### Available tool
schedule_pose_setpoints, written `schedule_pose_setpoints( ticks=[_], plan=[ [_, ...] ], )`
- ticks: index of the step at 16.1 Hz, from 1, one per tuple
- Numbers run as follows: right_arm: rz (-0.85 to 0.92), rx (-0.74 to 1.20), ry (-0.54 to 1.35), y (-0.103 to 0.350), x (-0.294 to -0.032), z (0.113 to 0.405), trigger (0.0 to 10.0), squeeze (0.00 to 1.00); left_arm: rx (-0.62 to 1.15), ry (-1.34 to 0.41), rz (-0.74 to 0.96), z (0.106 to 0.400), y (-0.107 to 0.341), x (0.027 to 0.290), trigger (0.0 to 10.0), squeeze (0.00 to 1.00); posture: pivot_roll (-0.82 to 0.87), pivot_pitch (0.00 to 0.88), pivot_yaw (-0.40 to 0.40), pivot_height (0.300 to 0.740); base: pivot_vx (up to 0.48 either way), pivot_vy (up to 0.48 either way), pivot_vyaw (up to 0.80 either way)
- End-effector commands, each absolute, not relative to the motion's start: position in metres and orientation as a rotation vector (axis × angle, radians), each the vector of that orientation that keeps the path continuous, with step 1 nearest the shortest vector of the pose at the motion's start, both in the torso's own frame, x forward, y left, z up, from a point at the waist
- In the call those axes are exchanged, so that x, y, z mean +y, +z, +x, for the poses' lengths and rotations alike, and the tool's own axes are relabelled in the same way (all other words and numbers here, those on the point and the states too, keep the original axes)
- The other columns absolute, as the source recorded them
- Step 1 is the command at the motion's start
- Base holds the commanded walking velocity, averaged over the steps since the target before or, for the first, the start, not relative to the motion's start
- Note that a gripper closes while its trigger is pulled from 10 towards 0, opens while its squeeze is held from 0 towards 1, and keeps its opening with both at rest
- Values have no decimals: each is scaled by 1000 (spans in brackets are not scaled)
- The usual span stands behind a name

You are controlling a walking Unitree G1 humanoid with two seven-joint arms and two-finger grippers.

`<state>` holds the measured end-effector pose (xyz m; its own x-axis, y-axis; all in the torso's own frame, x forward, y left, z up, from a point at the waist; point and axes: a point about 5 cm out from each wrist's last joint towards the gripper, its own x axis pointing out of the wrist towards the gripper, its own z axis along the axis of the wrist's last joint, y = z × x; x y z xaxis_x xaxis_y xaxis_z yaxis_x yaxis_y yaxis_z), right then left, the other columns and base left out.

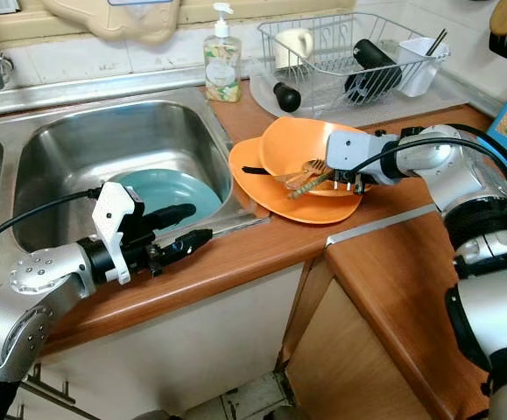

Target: Kitchen organization

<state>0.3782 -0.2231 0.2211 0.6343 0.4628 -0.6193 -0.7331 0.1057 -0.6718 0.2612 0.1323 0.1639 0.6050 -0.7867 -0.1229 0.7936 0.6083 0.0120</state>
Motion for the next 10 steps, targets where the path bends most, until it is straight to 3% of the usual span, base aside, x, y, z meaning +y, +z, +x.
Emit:
schedule_pose_setpoints(
  ticks=[1,10],
  plan=[
    [-1177,259,900,228,-220,380,0,0,99,-916,88,262,167,133,10000,0,-115,0,7,740,0,0,0],
    [-1194,234,887,232,-220,382,0,0,98,-912,91,263,168,134,10000,0,-114,0,6,740,0,0,0]
  ],
)
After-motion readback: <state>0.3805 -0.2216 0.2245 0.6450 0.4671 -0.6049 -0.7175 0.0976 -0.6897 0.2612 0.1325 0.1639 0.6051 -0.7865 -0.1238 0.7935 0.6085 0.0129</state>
